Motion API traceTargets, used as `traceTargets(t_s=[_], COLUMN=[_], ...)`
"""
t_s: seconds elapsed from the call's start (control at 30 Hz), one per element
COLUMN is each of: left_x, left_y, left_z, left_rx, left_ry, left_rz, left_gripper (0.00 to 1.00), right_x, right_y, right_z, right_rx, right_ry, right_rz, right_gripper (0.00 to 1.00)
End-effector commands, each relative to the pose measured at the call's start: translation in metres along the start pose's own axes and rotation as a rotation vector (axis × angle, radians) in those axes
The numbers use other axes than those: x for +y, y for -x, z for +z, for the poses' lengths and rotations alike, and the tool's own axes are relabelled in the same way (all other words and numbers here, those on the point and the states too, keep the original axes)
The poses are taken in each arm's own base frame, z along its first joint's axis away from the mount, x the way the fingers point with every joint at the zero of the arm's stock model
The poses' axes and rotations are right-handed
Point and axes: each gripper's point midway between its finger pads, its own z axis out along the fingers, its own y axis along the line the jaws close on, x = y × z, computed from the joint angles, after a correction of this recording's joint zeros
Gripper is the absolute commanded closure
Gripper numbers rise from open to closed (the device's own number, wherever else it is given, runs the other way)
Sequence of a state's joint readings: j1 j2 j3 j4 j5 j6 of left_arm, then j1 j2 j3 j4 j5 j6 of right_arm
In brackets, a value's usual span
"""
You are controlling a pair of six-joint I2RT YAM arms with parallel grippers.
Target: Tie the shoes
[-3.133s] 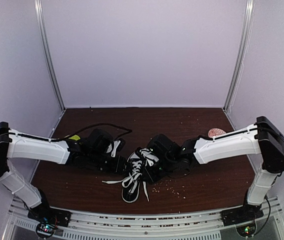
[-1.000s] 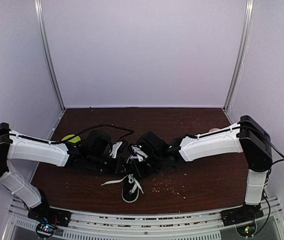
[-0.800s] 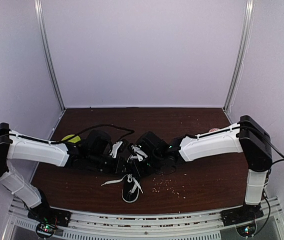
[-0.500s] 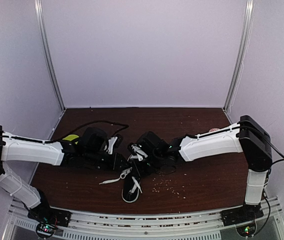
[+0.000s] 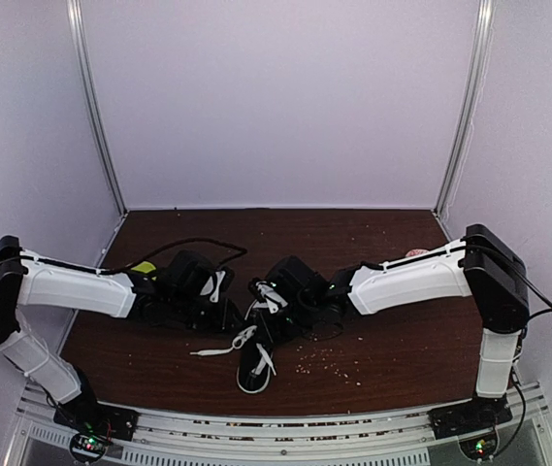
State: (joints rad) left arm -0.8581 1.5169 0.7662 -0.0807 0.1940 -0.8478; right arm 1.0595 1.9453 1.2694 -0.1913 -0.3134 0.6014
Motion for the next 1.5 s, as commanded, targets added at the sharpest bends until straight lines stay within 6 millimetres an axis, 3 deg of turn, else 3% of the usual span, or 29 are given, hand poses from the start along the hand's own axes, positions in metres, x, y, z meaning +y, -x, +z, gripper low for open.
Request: traceTargets(t_s=[0.0,0.33,1.0,1.47], left_x=[-0.007,-0.024,-0.007,-0.018], left_y=[0.011,0.009,0.008,0.013], left_z=[0.008,0.010,0.004,0.001], left_rx=[-0.009,-0.001,-0.050,-0.075], left_ry=[-0.027,-0.139,-0.084,-0.140], left_rz=[-0.006,0.026,-0.054,-0.039], left_gripper=[0.74,0.74,0.73,0.65], right_x=[-0.012,-0.013,-0.014,-0.014], right_y=[-0.004,-0.004,-0.006,-0.006], right_z=[0.000,0.001,0.003,0.003], right_rx=[0.002,0.005,0.015,0.017], right_ry=[-0.037,-0.039,-0.044,-0.042], right_rz=[0.014,0.015,0.016,0.016], right_gripper=[1.00,1.00,1.00,1.00])
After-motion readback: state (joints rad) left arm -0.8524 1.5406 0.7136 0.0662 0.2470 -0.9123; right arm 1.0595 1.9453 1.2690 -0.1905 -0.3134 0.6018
